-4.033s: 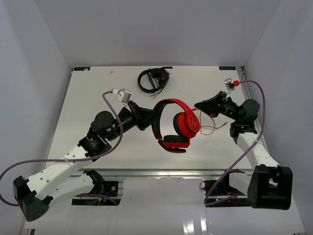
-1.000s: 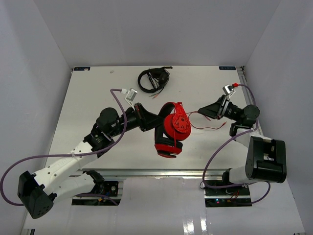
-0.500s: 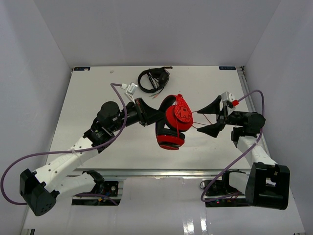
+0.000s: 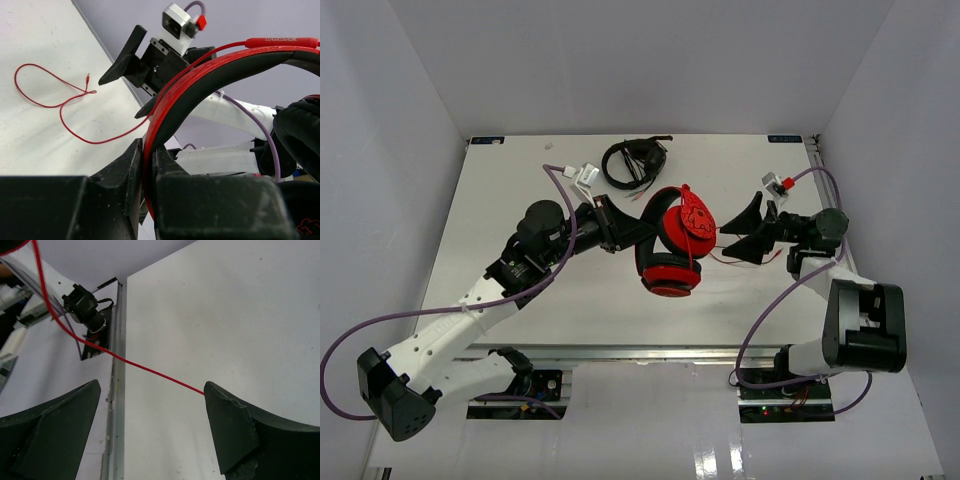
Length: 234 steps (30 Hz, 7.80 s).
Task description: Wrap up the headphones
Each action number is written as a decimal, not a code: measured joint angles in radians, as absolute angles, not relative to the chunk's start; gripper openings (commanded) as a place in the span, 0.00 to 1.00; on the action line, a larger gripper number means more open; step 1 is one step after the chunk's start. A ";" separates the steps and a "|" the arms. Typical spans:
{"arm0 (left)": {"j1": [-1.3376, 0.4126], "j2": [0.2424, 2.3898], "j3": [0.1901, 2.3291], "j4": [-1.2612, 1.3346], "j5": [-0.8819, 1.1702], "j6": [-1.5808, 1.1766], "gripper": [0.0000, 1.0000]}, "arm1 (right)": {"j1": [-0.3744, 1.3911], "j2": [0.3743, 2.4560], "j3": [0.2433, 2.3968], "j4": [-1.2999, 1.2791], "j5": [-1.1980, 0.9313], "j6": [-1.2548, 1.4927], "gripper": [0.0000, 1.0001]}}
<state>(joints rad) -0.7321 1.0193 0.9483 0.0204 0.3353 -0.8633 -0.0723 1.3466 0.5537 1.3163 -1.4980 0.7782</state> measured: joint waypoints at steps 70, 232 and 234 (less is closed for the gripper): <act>-0.652 0.976 1.070 -0.183 0.083 -0.889 0.00 | 0.242 1.046 0.706 -0.350 -0.707 -1.136 0.08; -0.763 1.041 0.766 0.056 -0.060 -0.323 0.00 | 0.489 1.065 1.126 -0.365 -0.372 -1.002 0.08; -0.763 1.038 0.755 0.052 -0.047 -0.323 0.00 | 0.472 1.073 1.128 -0.358 -0.384 -0.979 0.08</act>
<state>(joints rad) -0.7628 1.0384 0.7555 0.0524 -0.0474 -0.3228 0.4724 1.0731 1.1284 -0.3579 -0.3841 -0.9788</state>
